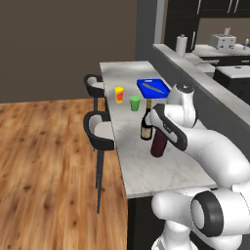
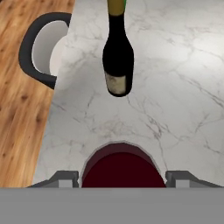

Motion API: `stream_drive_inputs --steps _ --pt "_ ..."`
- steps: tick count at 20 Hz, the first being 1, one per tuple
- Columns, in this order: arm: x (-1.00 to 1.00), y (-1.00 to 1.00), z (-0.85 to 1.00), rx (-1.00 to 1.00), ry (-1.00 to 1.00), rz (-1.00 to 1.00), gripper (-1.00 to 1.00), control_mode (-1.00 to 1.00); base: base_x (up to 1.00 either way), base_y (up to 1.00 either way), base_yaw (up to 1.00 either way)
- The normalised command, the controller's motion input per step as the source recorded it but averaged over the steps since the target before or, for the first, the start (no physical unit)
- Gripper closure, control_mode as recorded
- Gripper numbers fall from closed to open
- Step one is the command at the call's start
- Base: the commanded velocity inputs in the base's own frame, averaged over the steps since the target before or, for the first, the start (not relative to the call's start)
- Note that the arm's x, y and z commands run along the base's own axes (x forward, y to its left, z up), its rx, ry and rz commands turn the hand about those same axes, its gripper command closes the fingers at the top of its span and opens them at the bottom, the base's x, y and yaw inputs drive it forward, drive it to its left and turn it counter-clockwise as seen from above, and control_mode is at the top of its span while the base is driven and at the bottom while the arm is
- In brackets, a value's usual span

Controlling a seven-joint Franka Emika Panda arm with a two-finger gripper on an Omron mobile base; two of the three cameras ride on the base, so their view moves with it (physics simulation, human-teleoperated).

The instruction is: Place the drinks on the dining counter in a tight cluster.

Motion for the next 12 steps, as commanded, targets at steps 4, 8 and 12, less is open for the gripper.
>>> stream_drive_inputs --steps 4,8,12 --pt "0.01 0.0 -0.06 0.0 0.0 0.0 1.0 -1.0 0.0 0.0 0.0" --pt "0.05 0.0 -0.24 0.0 0.0 0.0 1.0 -1.0 0.0 0.0 0.0" --pt "0.01 0.0 -0.17 0.0 0.0 0.0 1.0 -1.0 0.0 0.0 0.0"
